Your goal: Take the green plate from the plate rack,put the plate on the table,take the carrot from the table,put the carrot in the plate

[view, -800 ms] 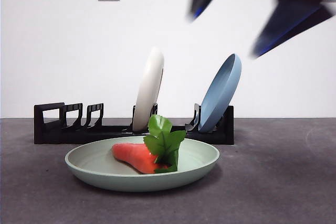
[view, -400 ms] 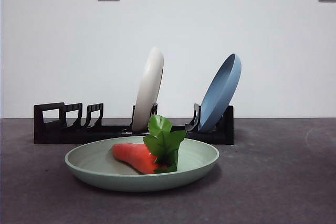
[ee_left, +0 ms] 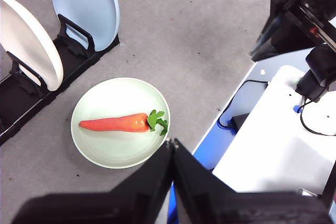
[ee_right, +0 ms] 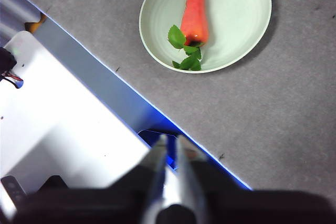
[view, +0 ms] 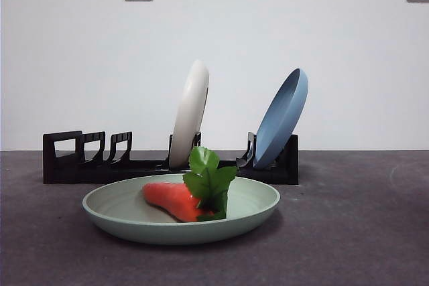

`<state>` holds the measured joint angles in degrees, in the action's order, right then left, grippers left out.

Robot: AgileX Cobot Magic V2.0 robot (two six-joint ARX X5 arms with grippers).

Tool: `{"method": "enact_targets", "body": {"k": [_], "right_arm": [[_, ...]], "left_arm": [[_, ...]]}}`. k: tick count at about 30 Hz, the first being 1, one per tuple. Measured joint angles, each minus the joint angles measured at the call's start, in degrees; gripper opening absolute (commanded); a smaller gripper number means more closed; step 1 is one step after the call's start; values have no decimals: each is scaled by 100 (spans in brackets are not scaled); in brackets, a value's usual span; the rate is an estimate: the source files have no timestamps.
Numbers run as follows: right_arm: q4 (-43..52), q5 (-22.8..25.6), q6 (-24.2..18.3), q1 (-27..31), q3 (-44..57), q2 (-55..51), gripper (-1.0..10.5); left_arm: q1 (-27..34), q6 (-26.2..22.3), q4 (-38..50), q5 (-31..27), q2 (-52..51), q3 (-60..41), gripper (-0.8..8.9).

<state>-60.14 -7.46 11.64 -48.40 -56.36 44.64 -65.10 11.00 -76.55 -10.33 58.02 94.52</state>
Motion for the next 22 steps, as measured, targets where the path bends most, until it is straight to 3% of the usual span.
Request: {"method": "enact_targets", "body": {"k": [22], "right_arm": [[-2,15,0,0,0,0,1]], "left_arm": [[0,-57,2,-11,2,0,-4]]}}
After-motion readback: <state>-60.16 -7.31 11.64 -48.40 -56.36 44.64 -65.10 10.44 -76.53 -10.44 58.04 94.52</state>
